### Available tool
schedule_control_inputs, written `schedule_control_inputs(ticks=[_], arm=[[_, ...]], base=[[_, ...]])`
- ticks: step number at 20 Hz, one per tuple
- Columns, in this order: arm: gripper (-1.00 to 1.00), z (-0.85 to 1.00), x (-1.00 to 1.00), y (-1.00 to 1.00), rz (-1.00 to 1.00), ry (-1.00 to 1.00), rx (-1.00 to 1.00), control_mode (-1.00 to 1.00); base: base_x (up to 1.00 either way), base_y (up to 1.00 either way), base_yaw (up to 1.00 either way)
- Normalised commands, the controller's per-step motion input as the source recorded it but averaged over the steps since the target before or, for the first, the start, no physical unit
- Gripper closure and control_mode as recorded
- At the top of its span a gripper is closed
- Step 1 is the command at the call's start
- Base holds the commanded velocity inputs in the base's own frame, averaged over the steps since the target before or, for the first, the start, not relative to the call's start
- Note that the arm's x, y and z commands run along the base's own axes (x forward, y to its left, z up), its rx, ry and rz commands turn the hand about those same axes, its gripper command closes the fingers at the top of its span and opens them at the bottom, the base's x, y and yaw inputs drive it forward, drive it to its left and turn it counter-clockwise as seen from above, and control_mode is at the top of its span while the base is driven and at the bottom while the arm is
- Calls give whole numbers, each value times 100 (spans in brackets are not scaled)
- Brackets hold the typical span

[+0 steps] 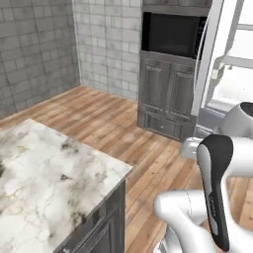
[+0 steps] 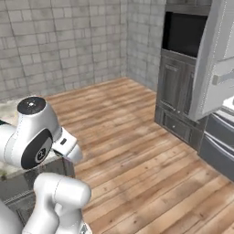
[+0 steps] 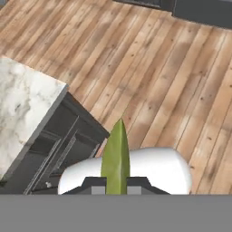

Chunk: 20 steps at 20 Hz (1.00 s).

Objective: Grab the lemon wedge and garlic from the fridge, place them in the blender, close the lid, and turn on the blender to create a marinade.

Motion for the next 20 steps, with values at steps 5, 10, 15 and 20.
schedule_control_inputs(ticks=[5,10,15,20], arm=[[100,0,0,0,0,0,0,100],[100,0,0,0,0,0,0,100],[100,0,0,0,0,0,0,100],[100,0,0,0,0,0,0,100]], base=[[-100,2,54],[-100,34,53],[-97,89,51],[-80,100,46]])
